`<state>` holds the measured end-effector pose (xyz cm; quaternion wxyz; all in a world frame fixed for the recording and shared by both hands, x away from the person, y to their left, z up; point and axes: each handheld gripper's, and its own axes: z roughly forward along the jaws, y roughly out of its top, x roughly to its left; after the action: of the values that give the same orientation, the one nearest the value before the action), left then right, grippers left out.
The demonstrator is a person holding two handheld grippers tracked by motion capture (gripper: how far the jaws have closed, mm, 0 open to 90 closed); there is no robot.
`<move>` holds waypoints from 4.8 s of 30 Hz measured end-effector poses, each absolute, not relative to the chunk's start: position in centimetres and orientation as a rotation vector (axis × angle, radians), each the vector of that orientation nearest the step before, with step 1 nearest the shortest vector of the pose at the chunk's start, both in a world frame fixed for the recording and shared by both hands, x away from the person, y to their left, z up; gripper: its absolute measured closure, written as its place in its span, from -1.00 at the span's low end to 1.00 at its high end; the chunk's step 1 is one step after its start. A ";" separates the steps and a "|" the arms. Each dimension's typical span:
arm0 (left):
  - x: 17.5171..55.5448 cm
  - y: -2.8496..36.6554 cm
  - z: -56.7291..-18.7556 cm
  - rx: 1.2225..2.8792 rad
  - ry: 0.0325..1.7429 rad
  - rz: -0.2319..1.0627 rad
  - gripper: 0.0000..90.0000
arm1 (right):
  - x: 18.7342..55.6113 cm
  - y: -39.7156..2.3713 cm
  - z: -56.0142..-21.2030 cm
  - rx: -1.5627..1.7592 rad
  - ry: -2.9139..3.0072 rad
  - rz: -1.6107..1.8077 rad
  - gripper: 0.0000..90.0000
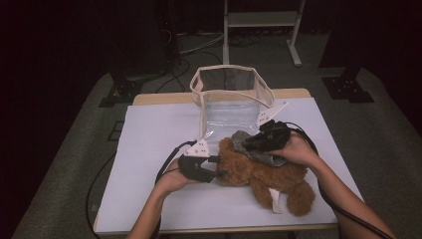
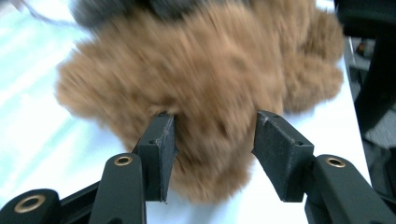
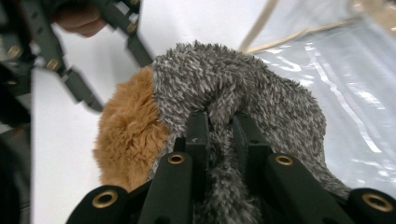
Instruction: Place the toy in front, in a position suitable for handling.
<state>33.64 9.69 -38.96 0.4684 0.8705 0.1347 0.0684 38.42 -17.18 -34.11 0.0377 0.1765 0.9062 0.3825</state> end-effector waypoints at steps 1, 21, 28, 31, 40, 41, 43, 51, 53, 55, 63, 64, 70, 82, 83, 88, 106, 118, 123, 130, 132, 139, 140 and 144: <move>33.7 9.5 -38.8 2.135 0.325 0.173 0.07 | 38.3 -17.1 -34.1 0.530 2.787 1.179 0.72; 33.3 8.2 -39.0 2.167 0.259 0.111 -0.01 | 37.8 -16.9 -34.0 0.488 2.841 1.224 0.72; 32.5 8.3 -38.7 2.241 0.179 0.047 0.01 | 38.3 -16.1 -34.1 0.476 2.840 1.197 0.72; 32.7 8.5 -38.1 2.222 0.190 0.102 -0.05 | 38.2 -16.5 -34.2 0.492 2.838 1.186 0.72; 33.3 7.5 -38.5 2.209 0.213 0.092 -0.06 | 37.6 -17.6 -34.4 0.494 2.865 1.223 0.72; 33.2 7.6 -38.6 2.216 0.209 0.078 -0.05 | 37.6 -18.0 -34.2 0.504 2.853 1.218 0.72; 33.1 7.8 -38.6 2.234 0.193 0.059 -0.03 | 37.9 -19.1 -33.8 0.537 2.823 1.215 0.72; 33.3 8.0 -37.5 2.216 0.187 0.080 -0.09 | 37.3 -21.2 -34.9 0.599 2.839 1.165 0.72; 33.5 7.8 -37.1 2.187 0.187 0.097 -0.13 | 36.7 -21.0 -35.5 0.582 2.856 1.199 0.73; 33.7 7.4 -36.9 2.192 0.187 0.098 -0.17 | 36.1 -20.8 -35.6 0.558 2.862 1.216 0.73; 32.9 6.4 -37.7 2.257 0.140 0.020 -0.05 | 35.0 -21.2 -34.8 0.481 2.859 1.242 0.73; 32.7 6.5 -37.7 2.263 0.132 0.020 -0.05 | 35.1 -21.4 -34.7 0.488 2.848 1.250 0.73; 32.0 6.9 -37.6 2.281 0.095 0.007 -0.05 | 35.5 -23.4 -34.2 0.559 2.814 1.285 0.73; 32.8 5.8 -36.9 2.283 0.131 0.042 -0.26 | 33.2 -23.0 -35.0 0.467 2.882 1.313 0.73; 32.7 5.7 -37.1 2.290 0.121 0.031 -0.25 | 33.1 -23.1 -34.8 0.455 2.881 1.308 0.73; 32.2 6.2 -37.4 2.292 0.117 0.025 -0.19 | 33.0 -25.1 -33.5 0.467 2.850 1.315 0.72; 31.4 6.8 -36.9 2.305 0.060 0.039 -0.21 | 32.9 -24.7 -34.4 0.467 2.890 1.318 0.72; 32.0 4.9 -36.8 2.361 0.083 0.006 -0.24 | 32.5 -24.6 -35.1 0.452 2.898 1.362 0.72; 31.8 5.2 -36.9 2.362 0.070 -0.001 -0.20 | 33.2 -26.5 -34.5 0.504 2.855 1.365 0.72; 31.7 5.5 -37.0 2.379 0.062 0.004 -0.16 | 32.5 -25.1 -34.6 0.447 2.861 1.392 0.72; 31.8 5.7 -37.1 2.384 0.074 -0.001 -0.15 | 32.3 -24.5 -34.5 0.418 2.869 1.383 0.72; 31.8 6.3 -37.4 2.351 0.090 -0.010 -0.14 | 32.9 -26.7 -34.6 0.498 2.844 1.387 0.72; 31.8 6.3 -37.4 2.349 0.090 -0.011 -0.14 | 32.9 -27.0 -34.7 0.515 2.840 1.392 0.72; 31.8 6.4 -36.9 2.339 0.090 0.002 -0.24 | 32.6 -26.6 -35.1 0.501 2.854 1.392 0.72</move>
<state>31.83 6.43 -36.89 0.3900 0.9202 0.0355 0.0007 32.59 -26.64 -35.09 -0.0366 0.1557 0.8873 0.4327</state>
